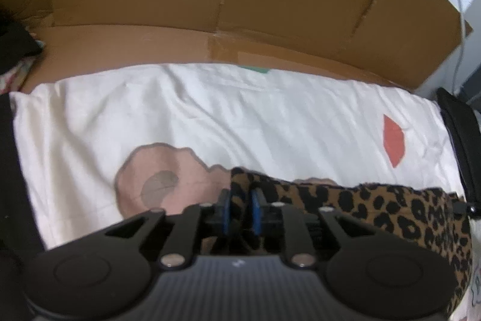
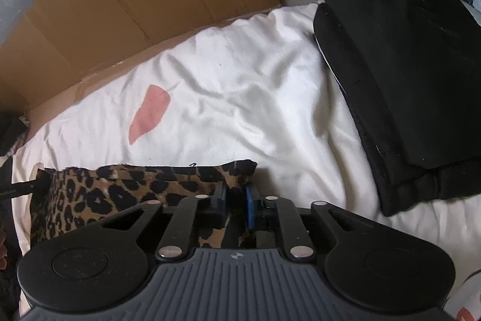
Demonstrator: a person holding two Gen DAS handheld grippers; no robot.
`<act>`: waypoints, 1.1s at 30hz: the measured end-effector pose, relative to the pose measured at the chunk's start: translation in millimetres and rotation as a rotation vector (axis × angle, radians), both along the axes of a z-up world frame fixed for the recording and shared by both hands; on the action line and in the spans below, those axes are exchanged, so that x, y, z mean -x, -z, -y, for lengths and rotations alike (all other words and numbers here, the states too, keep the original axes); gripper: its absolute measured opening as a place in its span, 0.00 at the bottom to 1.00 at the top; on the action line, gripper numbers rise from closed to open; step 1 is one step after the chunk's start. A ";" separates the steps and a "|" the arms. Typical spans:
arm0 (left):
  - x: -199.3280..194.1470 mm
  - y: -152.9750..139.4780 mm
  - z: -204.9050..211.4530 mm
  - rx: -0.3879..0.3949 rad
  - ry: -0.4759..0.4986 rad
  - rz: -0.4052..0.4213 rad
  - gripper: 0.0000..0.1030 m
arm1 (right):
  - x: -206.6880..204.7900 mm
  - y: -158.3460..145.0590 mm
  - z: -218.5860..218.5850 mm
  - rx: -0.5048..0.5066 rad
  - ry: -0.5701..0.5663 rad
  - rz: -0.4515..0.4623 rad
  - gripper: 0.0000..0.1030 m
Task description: Fold clothes
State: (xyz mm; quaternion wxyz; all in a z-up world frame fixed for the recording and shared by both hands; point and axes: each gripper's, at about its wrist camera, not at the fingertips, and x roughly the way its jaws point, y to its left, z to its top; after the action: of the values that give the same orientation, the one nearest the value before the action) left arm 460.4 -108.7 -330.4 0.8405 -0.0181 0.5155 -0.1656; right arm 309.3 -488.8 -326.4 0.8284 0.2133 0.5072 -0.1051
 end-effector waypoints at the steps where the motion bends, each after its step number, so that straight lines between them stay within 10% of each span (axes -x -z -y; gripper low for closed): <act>1: 0.6 -4.0 -2.5 0.002 -0.003 0.008 0.20 | 1.3 -3.0 0.6 0.007 -0.004 0.007 0.28; 4: 2.6 -16.0 -10.0 -0.002 -0.006 0.030 0.22 | 8.9 -14.4 4.2 0.022 -0.019 0.051 0.43; 17: 46.7 -58.8 -44.7 0.073 -0.043 0.114 0.30 | 64.5 -50.1 9.2 0.050 0.006 0.188 0.43; 33: 114.0 -83.8 -19.8 0.112 0.134 0.224 0.30 | 122.6 -68.4 -26.6 0.063 0.042 0.300 0.43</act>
State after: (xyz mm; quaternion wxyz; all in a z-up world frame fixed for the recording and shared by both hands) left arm 346.4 -88.9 -246.5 0.8776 -0.0119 0.4084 -0.2509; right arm 186.7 -462.2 -258.0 0.8988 0.2111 0.3695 -0.1052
